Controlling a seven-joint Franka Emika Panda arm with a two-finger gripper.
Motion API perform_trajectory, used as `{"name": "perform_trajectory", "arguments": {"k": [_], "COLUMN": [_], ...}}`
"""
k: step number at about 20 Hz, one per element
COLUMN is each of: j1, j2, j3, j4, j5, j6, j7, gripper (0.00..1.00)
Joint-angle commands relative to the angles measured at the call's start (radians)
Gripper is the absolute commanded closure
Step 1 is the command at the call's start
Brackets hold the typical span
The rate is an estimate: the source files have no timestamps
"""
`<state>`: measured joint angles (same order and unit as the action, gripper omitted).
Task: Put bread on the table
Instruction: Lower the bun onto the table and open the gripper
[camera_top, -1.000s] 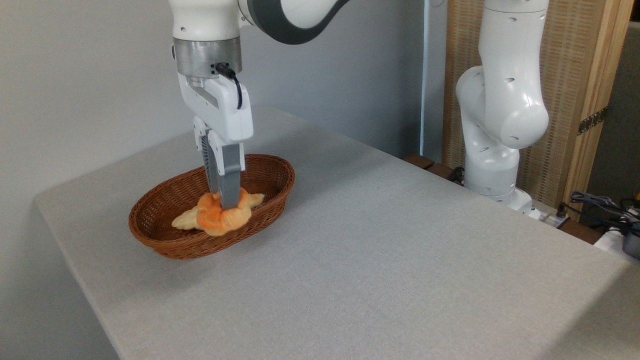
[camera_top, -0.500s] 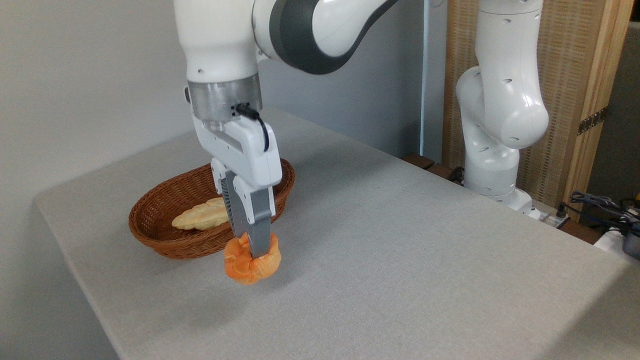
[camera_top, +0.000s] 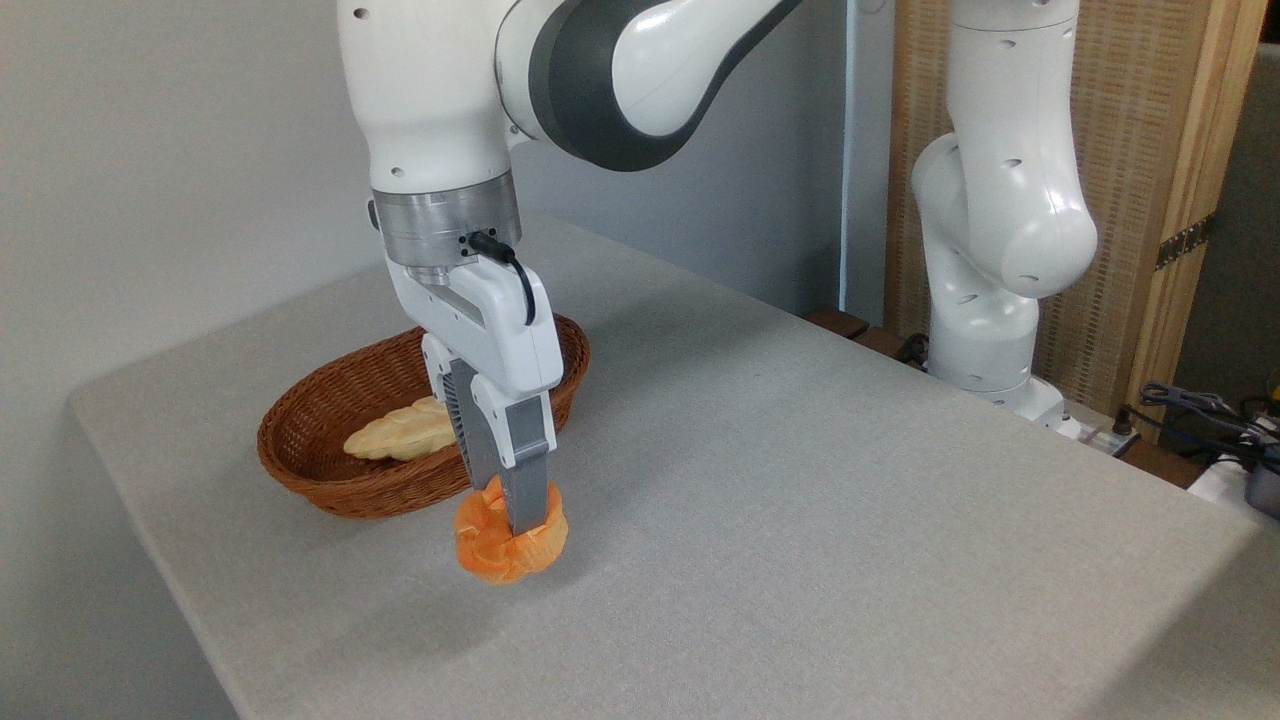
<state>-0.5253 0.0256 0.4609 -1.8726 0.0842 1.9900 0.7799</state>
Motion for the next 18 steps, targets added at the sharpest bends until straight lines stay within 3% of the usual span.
{"name": "perform_trajectory", "arguments": {"k": [1,9,12,16,18], "j1": [-0.009,-0.009,-0.007,0.053,0.112], "j2": [-0.007,-0.007,-0.01,-0.024,-0.042], "j3": [0.01,0.009,0.009,-0.033,-0.091], "j4": [0.009,0.01,0.042,0.162,0.193], "j5": [-0.009,-0.017,-0.076,-0.113,-0.129], "j6": [-0.013,-0.017,-0.088,-0.264,-0.31], "j7": [-0.004,-0.005,-0.008,-0.008,-0.008], "gripper": [0.0,0.0,0.0,0.0,0.0]}}
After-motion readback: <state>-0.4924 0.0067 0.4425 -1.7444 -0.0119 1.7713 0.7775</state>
